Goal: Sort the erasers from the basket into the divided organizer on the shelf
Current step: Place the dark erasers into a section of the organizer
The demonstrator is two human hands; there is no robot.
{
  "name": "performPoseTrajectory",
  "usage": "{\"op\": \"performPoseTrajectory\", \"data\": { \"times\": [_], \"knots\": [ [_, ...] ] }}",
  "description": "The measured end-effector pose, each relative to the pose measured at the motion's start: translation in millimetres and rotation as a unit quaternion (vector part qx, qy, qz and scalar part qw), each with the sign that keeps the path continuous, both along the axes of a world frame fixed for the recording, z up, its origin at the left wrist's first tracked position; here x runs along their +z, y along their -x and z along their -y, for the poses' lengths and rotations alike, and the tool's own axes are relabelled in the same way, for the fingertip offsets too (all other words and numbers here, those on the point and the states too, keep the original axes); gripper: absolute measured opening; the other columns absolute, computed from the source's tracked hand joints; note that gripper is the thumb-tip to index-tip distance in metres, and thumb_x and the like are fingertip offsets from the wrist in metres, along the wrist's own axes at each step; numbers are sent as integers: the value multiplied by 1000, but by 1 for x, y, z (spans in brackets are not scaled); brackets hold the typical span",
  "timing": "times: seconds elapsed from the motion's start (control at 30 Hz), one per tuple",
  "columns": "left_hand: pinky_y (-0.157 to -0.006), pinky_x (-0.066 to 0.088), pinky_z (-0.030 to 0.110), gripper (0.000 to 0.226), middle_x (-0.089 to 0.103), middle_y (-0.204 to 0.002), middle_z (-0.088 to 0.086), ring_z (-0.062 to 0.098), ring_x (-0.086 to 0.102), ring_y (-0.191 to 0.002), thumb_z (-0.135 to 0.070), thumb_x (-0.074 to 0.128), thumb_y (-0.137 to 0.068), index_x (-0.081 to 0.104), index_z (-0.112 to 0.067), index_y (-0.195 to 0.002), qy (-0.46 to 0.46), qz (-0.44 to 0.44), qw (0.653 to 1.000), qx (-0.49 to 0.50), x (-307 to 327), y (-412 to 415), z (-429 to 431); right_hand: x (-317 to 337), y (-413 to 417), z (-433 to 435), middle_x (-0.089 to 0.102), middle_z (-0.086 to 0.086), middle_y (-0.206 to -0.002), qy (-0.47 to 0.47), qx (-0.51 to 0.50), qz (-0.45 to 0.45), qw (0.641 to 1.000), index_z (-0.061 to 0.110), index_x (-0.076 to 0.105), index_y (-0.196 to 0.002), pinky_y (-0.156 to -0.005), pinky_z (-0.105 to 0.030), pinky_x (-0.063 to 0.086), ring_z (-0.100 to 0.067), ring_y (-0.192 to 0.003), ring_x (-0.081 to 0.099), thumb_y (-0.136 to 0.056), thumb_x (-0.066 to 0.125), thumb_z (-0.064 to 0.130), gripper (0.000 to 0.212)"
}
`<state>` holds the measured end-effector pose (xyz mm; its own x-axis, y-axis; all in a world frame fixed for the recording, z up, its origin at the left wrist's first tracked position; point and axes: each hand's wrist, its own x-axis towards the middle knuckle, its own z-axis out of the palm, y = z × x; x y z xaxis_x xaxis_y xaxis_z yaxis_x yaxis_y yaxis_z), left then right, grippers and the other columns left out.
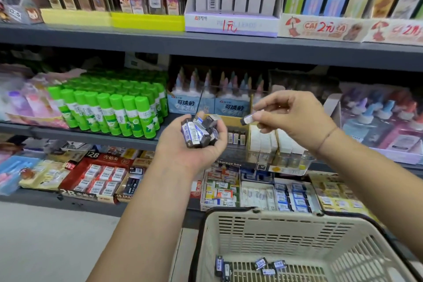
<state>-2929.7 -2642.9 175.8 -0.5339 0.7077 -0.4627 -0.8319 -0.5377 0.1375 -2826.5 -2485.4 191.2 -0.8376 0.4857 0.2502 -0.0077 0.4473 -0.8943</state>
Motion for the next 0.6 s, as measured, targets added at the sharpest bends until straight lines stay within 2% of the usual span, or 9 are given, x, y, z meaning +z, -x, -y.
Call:
{"op": "performPoseTrajectory", "data": {
  "times": [0.07, 0.13, 0.2, 0.27, 0.33, 0.43, 0.53, 0.6],
  "knots": [
    [-73, 53, 35, 21, 63, -75, 19, 23, 58, -95, -17, 49, -95, 63, -2, -93, 6, -8, 1000, 21, 0, 12, 5, -5, 17, -6, 70, -1, -72, -124, 0, 87, 988, 7, 70, -91, -61, -13, 52, -6, -59, 66, -78, 75, 7, 13],
    [-72, 53, 35, 22, 63, -78, 20, 24, 58, -95, -17, 48, -95, 63, -1, -96, 16, -17, 999, 35, 0, 20, 9, -14, 35, -11, 68, 6, -83, -277, 10, 169, 946, 15, 72, -97, -72, -15, 48, -5, -72, 64, -79, 75, 18, 18],
    [-75, 54, 35, 22, 63, -74, 20, 24, 58, -92, -16, 49, -94, 65, -1, -96, 21, -20, 999, 39, -1, 22, 11, -23, 52, -14, 63, 7, -95, -381, 28, 212, 899, 21, 71, -103, -82, -20, 45, -8, -83, 57, -81, 73, 22, 22],
    [-77, 54, 35, 21, 64, -69, 20, 23, 59, -93, -16, 51, -93, 65, -1, -95, 23, -20, 999, 40, -2, 22, 12, -32, 65, -15, 60, 7, -94, -414, 44, 239, 877, 21, 67, -103, -85, -25, 47, -10, -83, 55, -81, 73, 20, 22],
    [-77, 54, 36, 21, 64, -74, 20, 23, 59, -97, -16, 51, -93, 66, -1, -96, 26, -16, 999, 43, -2, 24, 12, -40, 74, -15, 59, 6, -92, -425, 61, 257, 866, 19, 63, -100, -85, -29, 50, -13, -85, 57, -81, 73, 19, 21],
    [-76, 54, 36, 20, 64, -66, 19, 24, 60, -99, -15, 51, -93, 65, -2, -92, 29, -22, 998, 42, -1, 27, 14, -51, 79, -16, 55, 2, -105, -453, 82, 276, 844, 17, 62, -104, -86, -27, 45, -15, -95, 54, -83, 71, 21, 23],
    [-77, 53, 35, 19, 64, -61, 18, 24, 60, -100, -15, 51, -92, 65, -2, -88, 32, -22, 998, 44, -1, 30, 16, -56, 83, -18, 54, 0, -110, -464, 80, 272, 839, 16, 61, -106, -87, -28, 44, -18, -99, 54, -86, 68, 20, 22],
    [-77, 53, 35, 19, 64, -64, 18, 23, 60, -99, -16, 53, -91, 66, -2, -91, 33, -19, 998, 45, -2, 31, 17, -57, 85, -18, 53, 0, -105, -464, 76, 272, 840, 15, 61, -102, -84, -30, 45, -18, -95, 54, -86, 68, 20, 18]
  ]
}}
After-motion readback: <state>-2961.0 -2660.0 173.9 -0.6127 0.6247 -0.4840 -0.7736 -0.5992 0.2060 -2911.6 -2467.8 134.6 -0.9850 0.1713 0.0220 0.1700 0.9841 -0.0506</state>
